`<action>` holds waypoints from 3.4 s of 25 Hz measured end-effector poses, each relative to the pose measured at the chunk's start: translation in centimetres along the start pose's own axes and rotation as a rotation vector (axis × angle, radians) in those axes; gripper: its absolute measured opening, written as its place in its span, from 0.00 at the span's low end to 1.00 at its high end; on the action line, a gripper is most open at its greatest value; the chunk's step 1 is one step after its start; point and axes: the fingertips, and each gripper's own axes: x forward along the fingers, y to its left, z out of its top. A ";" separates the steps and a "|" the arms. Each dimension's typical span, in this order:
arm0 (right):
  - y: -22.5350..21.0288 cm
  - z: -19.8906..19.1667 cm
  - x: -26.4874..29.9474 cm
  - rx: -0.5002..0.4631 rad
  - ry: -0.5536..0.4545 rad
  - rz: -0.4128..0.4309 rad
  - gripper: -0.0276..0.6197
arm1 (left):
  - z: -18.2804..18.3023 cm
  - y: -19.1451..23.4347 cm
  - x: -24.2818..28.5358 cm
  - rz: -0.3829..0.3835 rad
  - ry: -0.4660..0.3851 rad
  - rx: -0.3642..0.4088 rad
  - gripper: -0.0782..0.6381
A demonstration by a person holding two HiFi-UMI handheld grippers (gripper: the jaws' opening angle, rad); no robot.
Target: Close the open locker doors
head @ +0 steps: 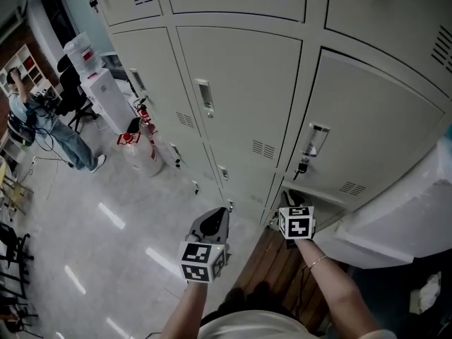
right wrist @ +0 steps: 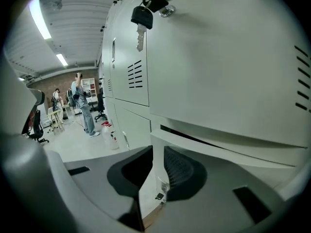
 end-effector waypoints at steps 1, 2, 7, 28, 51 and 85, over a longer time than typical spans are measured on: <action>-0.1 0.1 0.2 -0.002 -0.001 -0.001 0.14 | 0.0 0.0 0.1 0.000 0.002 -0.003 0.14; -0.2 0.2 0.4 -0.002 -0.002 -0.001 0.14 | -0.1 0.0 0.2 -0.001 0.006 -0.006 0.14; -1.0 0.4 1.1 0.009 0.003 -0.013 0.14 | -0.4 -0.2 0.7 -0.004 0.022 -0.008 0.14; -1.4 0.5 -0.3 0.006 -0.010 -0.011 0.12 | -0.6 -1.1 0.0 -0.019 0.029 0.008 0.14; 3.0 0.6 -17.1 0.099 -0.209 0.036 0.10 | -1.5 -4.2 -4.1 -0.129 -0.005 0.041 0.14; 5.8 -2.5 -29.4 0.186 -0.322 -0.031 0.05 | -1.8 -5.2 -10.7 -0.167 -0.039 0.110 0.14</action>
